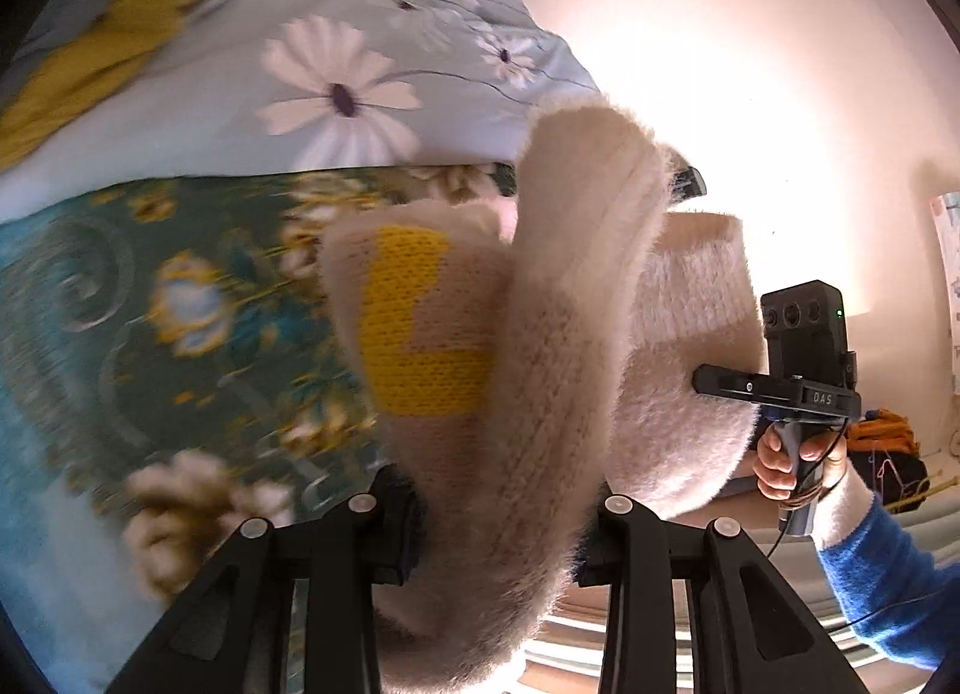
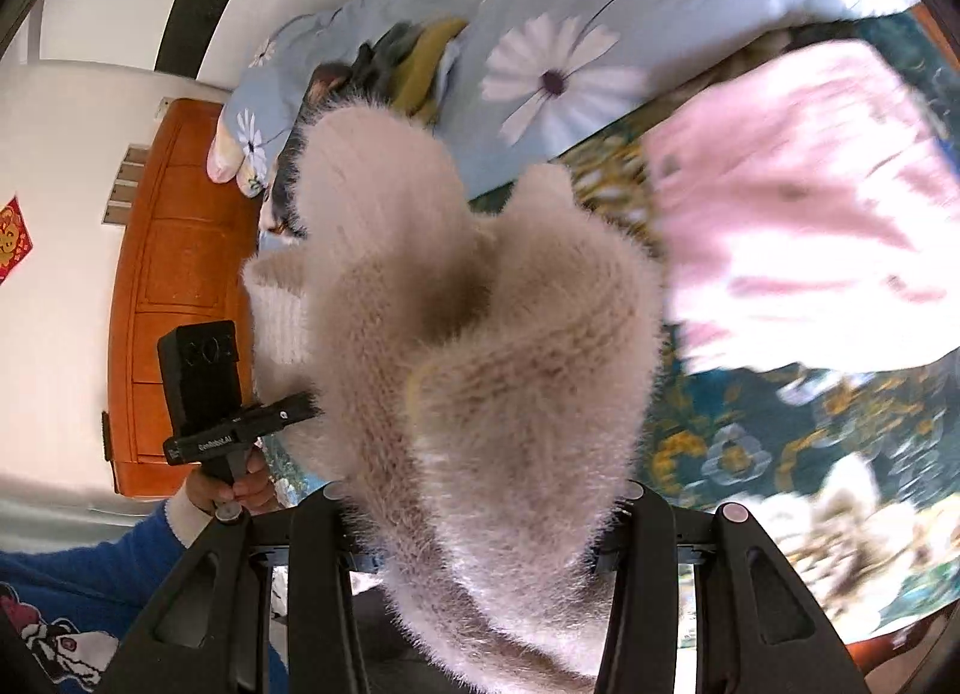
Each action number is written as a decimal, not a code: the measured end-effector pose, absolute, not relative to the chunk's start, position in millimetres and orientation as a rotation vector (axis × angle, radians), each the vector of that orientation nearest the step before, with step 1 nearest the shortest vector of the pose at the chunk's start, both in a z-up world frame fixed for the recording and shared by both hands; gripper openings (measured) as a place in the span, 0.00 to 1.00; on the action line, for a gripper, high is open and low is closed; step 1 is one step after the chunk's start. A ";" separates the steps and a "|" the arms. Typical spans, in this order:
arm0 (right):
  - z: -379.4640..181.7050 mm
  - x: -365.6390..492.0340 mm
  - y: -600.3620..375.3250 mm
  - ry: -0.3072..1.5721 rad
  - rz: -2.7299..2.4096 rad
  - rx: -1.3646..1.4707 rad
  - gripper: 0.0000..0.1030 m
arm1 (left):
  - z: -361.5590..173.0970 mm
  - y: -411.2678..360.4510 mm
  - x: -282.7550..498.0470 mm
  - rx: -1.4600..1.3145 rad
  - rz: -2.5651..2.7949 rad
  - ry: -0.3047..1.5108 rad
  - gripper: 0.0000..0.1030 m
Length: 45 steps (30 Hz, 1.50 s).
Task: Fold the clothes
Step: 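Carry the folded sweater with both grippers over the folded pink garment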
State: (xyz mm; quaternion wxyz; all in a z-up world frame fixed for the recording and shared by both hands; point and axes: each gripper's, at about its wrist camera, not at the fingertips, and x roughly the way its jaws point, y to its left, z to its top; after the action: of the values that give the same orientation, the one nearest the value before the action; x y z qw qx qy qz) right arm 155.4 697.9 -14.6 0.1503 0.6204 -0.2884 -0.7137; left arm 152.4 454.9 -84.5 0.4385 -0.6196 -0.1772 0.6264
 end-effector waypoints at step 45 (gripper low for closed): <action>-102.3 35.5 977.8 -0.959 -2.073 2.118 0.57 | -151.6 631.4 71.1 -1.945 1.388 -0.491 0.44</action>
State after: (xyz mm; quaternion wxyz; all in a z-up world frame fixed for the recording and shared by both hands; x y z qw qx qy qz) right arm 35.5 977.8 -102.3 0.0135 0.6799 -0.3078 -0.6654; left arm 71.1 631.4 -151.6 0.3439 -0.7486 -0.1891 0.5343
